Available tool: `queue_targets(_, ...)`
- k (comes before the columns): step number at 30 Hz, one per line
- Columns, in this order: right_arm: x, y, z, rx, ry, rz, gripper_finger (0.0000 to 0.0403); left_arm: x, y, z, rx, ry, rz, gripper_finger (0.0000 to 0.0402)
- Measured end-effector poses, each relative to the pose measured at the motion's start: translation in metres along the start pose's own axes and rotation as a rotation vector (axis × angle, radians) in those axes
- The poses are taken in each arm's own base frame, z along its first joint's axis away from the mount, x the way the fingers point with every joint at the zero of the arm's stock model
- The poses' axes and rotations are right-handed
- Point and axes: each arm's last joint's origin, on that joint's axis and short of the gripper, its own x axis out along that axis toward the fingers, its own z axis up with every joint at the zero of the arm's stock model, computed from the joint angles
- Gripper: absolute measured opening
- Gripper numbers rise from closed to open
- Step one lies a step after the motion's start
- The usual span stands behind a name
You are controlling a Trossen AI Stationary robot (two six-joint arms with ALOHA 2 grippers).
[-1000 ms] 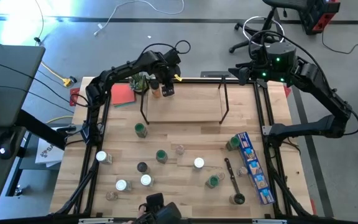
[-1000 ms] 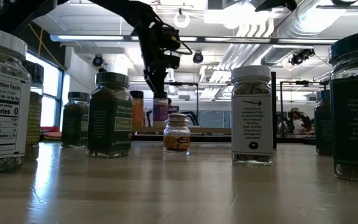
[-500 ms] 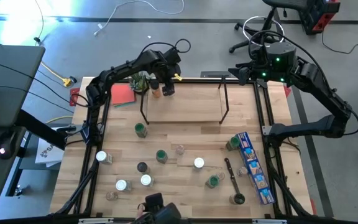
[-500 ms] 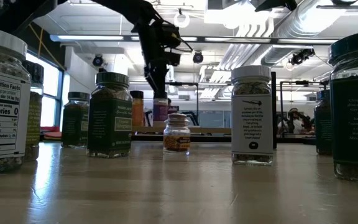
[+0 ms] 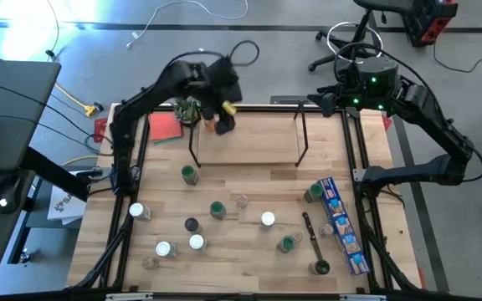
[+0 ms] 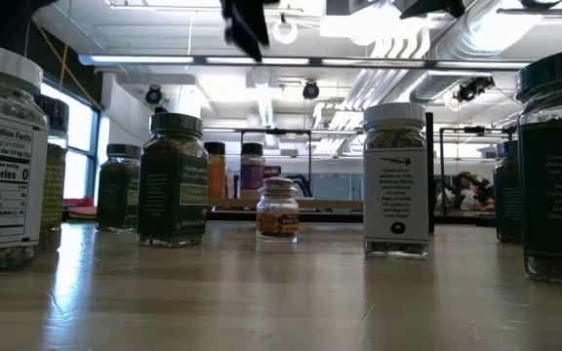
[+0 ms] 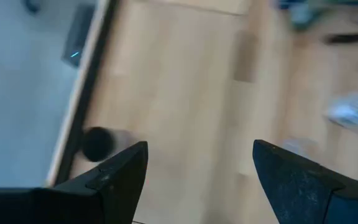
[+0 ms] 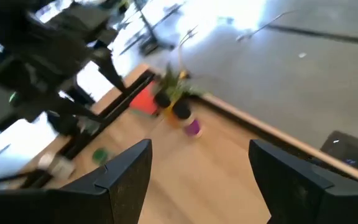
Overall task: Shelf spices
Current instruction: Put the black seasoning bottle on the shelf
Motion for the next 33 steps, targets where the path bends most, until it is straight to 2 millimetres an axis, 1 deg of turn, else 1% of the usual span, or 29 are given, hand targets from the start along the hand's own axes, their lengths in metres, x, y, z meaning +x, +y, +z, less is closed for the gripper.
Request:
queue_targets(2, 0.006, 0.006, -0.008, -0.059, 0.083, 0.085, 0.0264, -0.014, -0.016, -0.003, -0.045, -0.031, 0.002, 0.0282)
queue_targets(5, 0.020, 0.020, -0.031, -0.149, 0.234, 0.270, 0.0264, -0.028, -0.033, -0.011, -0.148, -0.071, 0.038, 0.0281)
queue_targets(9, 0.035, 0.046, -0.074, -0.210, 0.495, 0.540, 0.0264, -0.041, -0.052, -0.025, -0.241, -0.085, 0.136, 0.0281)
queue_targets(10, 0.035, 0.054, -0.086, -0.214, 0.571, 0.596, 0.0264, -0.043, -0.056, -0.029, -0.257, -0.083, 0.160, 0.0281)
queue_targets(12, 0.030, 0.067, -0.108, -0.226, 0.706, 0.644, 0.0264, -0.045, -0.062, -0.036, -0.271, -0.080, 0.199, 0.0281)
queue_targets(14, 0.022, 0.082, -0.126, -0.242, 0.804, 0.651, 0.0264, -0.044, -0.068, -0.042, -0.258, -0.067, 0.230, 0.0281)
queue_targets(16, 0.012, 0.097, -0.142, -0.244, 0.853, 0.622, 0.0264, -0.041, -0.071, -0.048, -0.231, -0.048, 0.254, 0.0281)
queue_targets(19, -0.003, 0.118, -0.165, -0.260, 0.846, 0.596, 0.0264, -0.032, -0.072, -0.054, -0.159, -0.001, 0.278, 0.0281)
queue_targets(21, -0.012, 0.128, -0.186, -0.275, 0.863, 0.580, 0.0264, -0.026, -0.071, -0.058, -0.117, 0.037, 0.285, 0.0281)
queue_targets(23, -0.017, 0.136, -0.206, -0.238, 0.912, 0.567, 0.0264, -0.021, -0.070, -0.061, -0.078, 0.066, 0.290, 0.0281)
queue_targets(25, -0.019, 0.146, -0.224, -0.214, 0.943, 0.567, 0.0264, -0.015, -0.069, -0.063, -0.041, 0.089, 0.293, 0.0281)
queue_targets(29, -0.018, 0.169, -0.252, -0.287, 0.902, 0.555, 0.0264, -0.008, -0.066, -0.065, 0.014, 0.123, 0.297, 0.0281)
queue_targets(33, -0.007, 0.181, -0.281, -0.328, 0.958, 0.466, 0.0264, -0.007, -0.063, -0.064, 0.003, 0.120, 0.293, 0.0281)
